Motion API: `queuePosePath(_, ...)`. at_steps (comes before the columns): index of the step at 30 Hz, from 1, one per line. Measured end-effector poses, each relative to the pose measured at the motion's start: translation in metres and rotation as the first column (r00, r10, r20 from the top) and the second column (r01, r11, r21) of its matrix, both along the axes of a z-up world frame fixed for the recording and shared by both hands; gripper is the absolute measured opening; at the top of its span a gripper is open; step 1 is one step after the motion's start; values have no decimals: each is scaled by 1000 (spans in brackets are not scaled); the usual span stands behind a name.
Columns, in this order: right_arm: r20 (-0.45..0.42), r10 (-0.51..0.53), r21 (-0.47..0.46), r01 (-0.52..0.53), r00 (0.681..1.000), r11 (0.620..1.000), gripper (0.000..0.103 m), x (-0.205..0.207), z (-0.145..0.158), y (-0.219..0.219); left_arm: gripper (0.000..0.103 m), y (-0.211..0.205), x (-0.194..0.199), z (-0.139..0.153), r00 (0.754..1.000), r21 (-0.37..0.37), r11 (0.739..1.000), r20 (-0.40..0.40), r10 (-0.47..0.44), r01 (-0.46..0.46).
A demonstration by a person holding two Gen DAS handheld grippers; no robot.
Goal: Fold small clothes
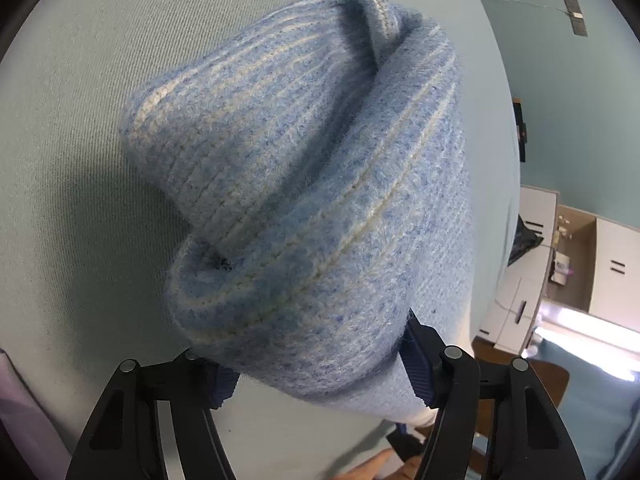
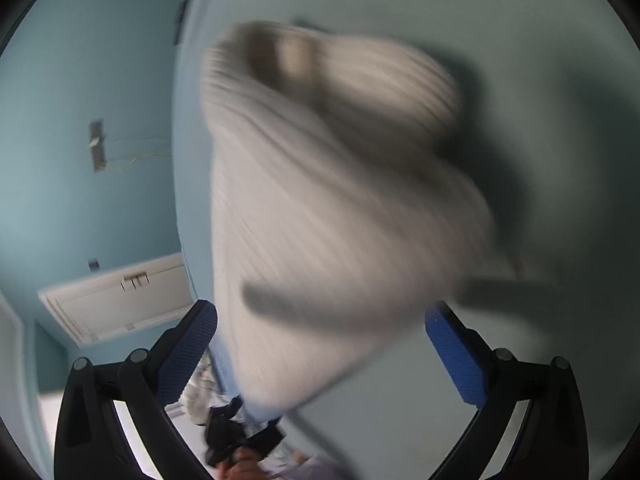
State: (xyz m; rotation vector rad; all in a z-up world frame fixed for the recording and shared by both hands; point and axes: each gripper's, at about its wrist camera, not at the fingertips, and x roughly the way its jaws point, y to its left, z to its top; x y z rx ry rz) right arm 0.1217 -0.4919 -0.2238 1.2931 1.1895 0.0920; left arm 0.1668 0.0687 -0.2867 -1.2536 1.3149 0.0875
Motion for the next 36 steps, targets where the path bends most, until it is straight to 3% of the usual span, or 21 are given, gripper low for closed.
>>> queuePosePath(4,-8,-30,-4,30,1000,1000,87,4,-7,-5,68,-1,0,0,1000,3,1000,3,5,-5)
queuePosePath(7,36,9,-102,-5,999,995,78,10,1,5,68,0,-6,1,1000,-2,1000,-1,18,-18)
queuePosePath(9,51,42,-155,-33,998,987,51,18,8,16,68,0,-8,0,1000,-2,1000,7,16,-15)
queuePosePath(12,88,95,-218,-73,992,973,35,21,22,15,68,-2,-11,-1,1000,-1,1000,18,-2,2)
queuePosePath(16,133,148,-305,-101,980,947,30,20,54,18,68,-13,-9,-1,998,-38,998,33,-48,49)
queuePosePath(19,136,99,-323,-51,986,945,30,15,68,0,68,-36,-6,-4,989,-92,985,51,-139,143)
queuePosePath(23,178,41,-373,29,983,927,29,6,90,-40,70,-85,-3,-3,949,-128,940,54,-311,316)
queuePosePath(25,198,34,-442,58,980,895,29,-3,101,-56,69,-101,-8,13,925,-64,923,48,-377,380)
queuePosePath(27,211,57,-532,65,976,844,29,-10,112,-65,81,-113,-15,47,885,92,884,38,-463,458)
queuePosePath(28,214,74,-569,62,974,820,29,-12,115,-66,84,-115,-17,59,875,132,872,47,-481,472)
queuePosePath(31,215,100,-610,53,972,791,29,-20,120,-64,99,-124,-13,112,836,301,823,124,-534,482)
queuePosePath(32,216,106,-611,49,971,790,29,-20,123,-61,103,-132,-9,129,814,393,783,129,-567,483)
queuePosePath(34,228,134,-637,44,964,770,29,-25,130,-54,103,-157,2,153,766,565,677,120,-632,471)
queuePosePath(35,236,153,-656,41,960,753,29,-27,138,-52,103,-171,9,159,742,629,621,104,-663,467)
queuePosePath(36,245,174,-676,40,954,736,29,-28,139,-50,103,-191,18,163,715,703,546,77,-695,456)
